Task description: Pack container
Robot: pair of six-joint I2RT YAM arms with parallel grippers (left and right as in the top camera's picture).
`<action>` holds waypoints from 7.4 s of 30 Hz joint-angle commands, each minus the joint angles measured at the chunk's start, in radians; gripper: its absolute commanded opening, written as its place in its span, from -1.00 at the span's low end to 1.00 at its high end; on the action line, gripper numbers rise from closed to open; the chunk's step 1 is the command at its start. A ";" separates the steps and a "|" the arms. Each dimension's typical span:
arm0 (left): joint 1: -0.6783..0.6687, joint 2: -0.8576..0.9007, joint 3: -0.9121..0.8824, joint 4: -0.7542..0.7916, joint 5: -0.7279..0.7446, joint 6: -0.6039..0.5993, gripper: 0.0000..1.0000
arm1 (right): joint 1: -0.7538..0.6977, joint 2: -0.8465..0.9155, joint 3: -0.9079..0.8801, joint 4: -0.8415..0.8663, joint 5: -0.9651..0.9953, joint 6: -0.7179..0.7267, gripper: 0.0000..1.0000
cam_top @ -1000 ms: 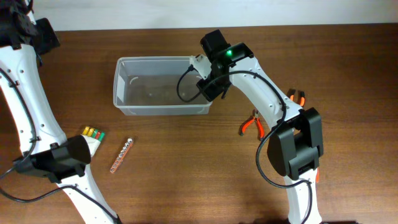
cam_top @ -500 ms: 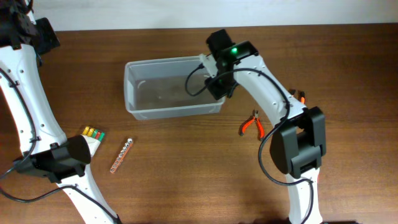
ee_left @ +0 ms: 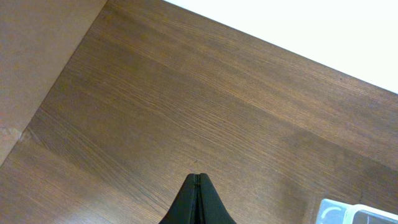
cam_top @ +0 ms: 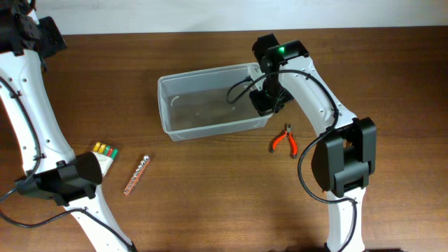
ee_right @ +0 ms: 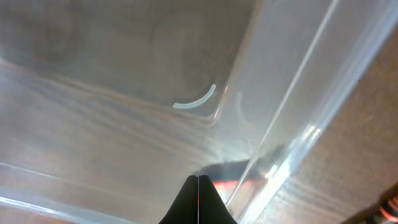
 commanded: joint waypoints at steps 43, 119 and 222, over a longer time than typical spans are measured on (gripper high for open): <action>-0.112 -0.085 0.019 -0.164 0.084 0.118 -0.60 | -0.216 -0.167 0.911 -0.340 -0.019 0.103 0.97; -0.130 -0.751 -1.424 0.435 0.072 0.059 0.98 | -0.242 -0.267 -0.777 0.484 0.032 -0.079 0.98; -0.130 -0.751 -1.424 0.409 0.072 0.059 0.99 | 0.166 -0.029 -0.200 0.379 -0.036 -0.415 0.31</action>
